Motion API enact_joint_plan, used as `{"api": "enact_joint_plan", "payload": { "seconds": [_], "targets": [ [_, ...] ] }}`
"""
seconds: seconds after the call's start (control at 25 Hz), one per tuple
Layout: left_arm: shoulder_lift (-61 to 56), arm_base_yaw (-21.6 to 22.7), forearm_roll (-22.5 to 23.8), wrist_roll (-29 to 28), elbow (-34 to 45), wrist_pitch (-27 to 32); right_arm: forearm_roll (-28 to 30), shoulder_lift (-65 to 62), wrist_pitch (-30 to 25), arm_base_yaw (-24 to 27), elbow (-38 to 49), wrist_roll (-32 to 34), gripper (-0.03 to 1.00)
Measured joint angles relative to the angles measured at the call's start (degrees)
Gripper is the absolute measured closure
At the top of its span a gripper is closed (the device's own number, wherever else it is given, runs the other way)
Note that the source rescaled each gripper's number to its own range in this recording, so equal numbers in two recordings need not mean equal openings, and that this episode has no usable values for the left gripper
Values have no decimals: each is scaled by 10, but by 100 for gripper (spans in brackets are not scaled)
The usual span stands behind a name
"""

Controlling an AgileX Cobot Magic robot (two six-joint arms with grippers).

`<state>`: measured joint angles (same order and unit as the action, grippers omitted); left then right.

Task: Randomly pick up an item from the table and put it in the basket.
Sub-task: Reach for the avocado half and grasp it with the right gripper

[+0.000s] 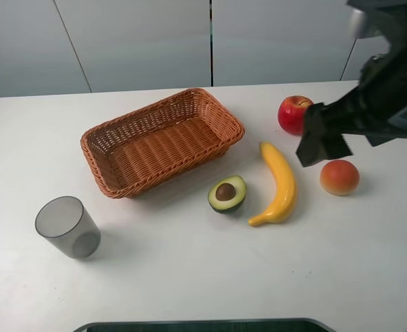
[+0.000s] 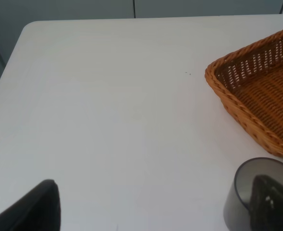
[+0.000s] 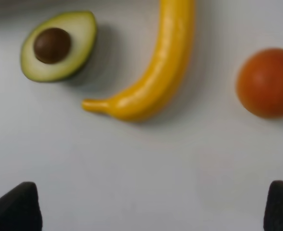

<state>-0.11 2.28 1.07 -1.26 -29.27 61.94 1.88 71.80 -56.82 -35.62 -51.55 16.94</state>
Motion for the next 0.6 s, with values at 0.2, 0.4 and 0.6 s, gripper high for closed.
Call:
{"api": "enact_joint_plan", "payload": {
  "seconds": [0.2, 0.4, 0.6],
  "targets": [
    [0, 0, 0, 0, 0, 0, -1, 131, 26, -40, -71, 25, -3],
    [0, 0, 0, 0, 0, 0, -1, 226, 57, -83, -112, 69, -3],
    [0, 0, 0, 0, 0, 0, 2, 280, 105, -104, -115, 137, -3]
  ]
}}
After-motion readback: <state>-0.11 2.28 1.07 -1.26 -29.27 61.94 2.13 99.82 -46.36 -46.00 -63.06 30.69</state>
